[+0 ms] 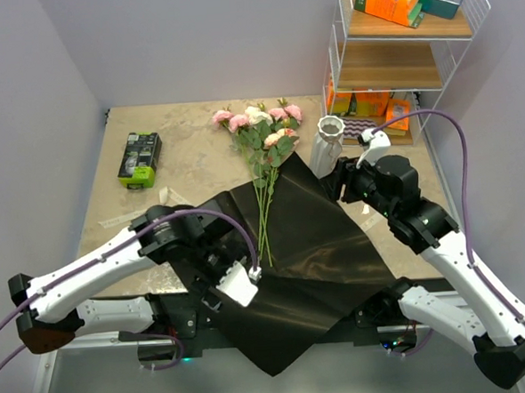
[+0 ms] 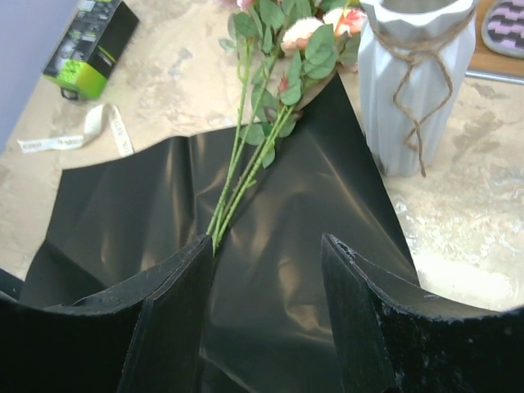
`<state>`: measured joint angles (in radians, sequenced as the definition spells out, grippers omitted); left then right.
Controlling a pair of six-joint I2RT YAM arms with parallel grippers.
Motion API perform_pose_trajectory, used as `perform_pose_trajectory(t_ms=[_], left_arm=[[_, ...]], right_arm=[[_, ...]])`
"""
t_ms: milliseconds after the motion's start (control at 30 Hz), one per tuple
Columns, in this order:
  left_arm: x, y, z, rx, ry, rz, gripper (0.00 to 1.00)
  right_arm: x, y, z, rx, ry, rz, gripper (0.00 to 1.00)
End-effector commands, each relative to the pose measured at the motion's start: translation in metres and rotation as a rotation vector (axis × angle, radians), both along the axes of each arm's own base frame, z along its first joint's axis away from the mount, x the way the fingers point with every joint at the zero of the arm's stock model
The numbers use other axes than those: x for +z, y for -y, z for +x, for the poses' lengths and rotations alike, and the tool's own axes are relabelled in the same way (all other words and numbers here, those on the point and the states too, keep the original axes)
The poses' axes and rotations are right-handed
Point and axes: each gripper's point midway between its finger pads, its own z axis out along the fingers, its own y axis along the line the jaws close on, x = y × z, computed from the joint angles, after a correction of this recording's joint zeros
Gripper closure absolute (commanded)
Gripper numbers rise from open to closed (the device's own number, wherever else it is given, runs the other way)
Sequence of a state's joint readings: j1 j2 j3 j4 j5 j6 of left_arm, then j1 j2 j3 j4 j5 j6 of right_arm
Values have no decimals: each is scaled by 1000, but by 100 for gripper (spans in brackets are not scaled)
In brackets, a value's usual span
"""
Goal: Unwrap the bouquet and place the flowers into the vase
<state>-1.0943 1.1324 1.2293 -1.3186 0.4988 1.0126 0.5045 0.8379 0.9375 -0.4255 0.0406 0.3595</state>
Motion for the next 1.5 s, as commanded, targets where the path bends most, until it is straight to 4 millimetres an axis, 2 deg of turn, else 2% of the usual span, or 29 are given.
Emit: perform_pose_trajectory(t_ms=[0,33,100,133,167,200,233,267,300,333,400,433,467,500,533,567,667,767,800,833,867,933,967,1033,1067,1133,1300,1467], left_arm=[[61,9,33,69,206,-142,1],[71,14,37,81,215,-177,1],[95,30,63,204,235,-296,1],[89,31,74,240,233,-300,1],[84,28,94,368,234,-287,1],[95,43,120,473,283,-374,1],[75,40,134,563,280,-350,1],[69,32,148,641,268,-353,1],[70,35,159,681,266,-391,1],[51,31,166,720,228,-363,1],[40,11,196,873,119,-370,1],[25,4,214,940,58,-334,1],[20,-21,237,1069,-21,-342,1],[14,-34,249,1132,-77,-330,1],[6,-38,265,1171,-172,-322,1],[2,-62,280,1267,-231,-324,1],[-24,-78,294,1335,-377,-274,1],[-48,-79,292,1343,-424,-231,1],[-51,-80,295,1350,-406,-244,1],[-58,-83,290,1362,-399,-231,1],[-60,-84,290,1371,-380,-230,1],[-62,-93,293,1406,-308,-230,1],[-63,-97,296,1419,-282,-229,1],[-68,-108,297,1471,-224,-196,1],[-68,-113,302,1493,-190,-198,1],[-72,-124,302,1536,-136,-176,1],[-75,-127,299,1544,-112,-173,1],[-78,-127,295,1539,-115,-176,1]], right_arm=[[8,-7,-4,37,-16,-44,41],[-4,-13,-8,61,-44,-50,41],[-20,-29,-18,92,-70,-71,41],[-30,-33,-21,88,-84,-80,41],[-38,-39,-22,89,-95,-99,41],[-42,-47,-26,90,-86,-122,41],[-43,-54,-26,84,-85,-116,41],[-46,-57,-25,69,-86,-126,41],[-58,-60,-21,34,-103,-167,41],[-58,-63,-18,8,-118,-161,41],[-73,-69,-12,-36,-156,-193,40],[-72,-70,-7,-68,-157,-176,40],[-76,-73,-5,-82,-165,-177,40],[-84,-77,-2,-94,-177,-188,40],[-85,-81,3,-120,-173,-172,40],[-89,-82,7,-137,-172,-173,40],[-104,-93,18,-174,-172,-159,41],[-120,-106,28,-190,-171,-145,43],[-122,-108,31,-196,-168,-138,43],[-121,-114,35,-197,-156,-117,44],[-130,-117,38,-198,-164,-131,45],[-135,-125,43,-198,-159,-122,47],[-146,-127,46,-201,-173,-144,48],[-151,-135,51,-194,-169,-142,49],[-164,-137,53,-197,-184,-161,50],[-168,-142,58,-203,-181,-149,55],[-191,-151,68,-222,-196,-175,59],[-202,-158,75,-238,-208,-180,59]])
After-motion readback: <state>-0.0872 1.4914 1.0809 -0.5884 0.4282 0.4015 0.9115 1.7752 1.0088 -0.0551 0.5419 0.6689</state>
